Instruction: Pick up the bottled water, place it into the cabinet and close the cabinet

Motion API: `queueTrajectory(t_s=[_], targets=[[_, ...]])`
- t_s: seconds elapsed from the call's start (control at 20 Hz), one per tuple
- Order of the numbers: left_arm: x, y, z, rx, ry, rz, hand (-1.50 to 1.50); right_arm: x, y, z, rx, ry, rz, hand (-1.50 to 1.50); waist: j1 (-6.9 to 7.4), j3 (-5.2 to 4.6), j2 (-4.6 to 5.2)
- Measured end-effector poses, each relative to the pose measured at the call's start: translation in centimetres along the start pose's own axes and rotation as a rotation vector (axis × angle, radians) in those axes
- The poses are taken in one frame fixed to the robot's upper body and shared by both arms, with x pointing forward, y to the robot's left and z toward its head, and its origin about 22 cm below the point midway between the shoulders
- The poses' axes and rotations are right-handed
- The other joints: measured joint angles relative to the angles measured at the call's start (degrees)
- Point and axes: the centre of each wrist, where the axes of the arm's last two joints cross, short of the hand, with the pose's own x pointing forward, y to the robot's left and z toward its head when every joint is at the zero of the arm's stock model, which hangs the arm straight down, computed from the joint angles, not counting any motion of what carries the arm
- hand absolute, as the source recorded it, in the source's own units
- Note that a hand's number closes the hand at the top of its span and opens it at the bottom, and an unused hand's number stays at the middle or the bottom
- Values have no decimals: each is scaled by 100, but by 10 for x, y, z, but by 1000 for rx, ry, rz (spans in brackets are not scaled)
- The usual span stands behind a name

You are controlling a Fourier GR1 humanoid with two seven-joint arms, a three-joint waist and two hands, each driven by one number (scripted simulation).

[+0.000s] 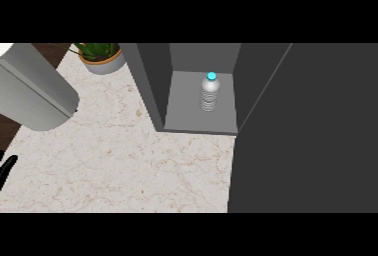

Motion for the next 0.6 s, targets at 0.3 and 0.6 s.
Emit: queueTrajectory(t_s=[0.3, 0.6], targets=[[10, 12, 3, -10, 2, -9, -150, 1, 0, -31, 26, 10, -14, 150, 80, -2, 4], [17, 23, 7, -20, 1, -6, -150, 8, 4, -69, 53, -3, -26, 150, 181, 5, 18]])
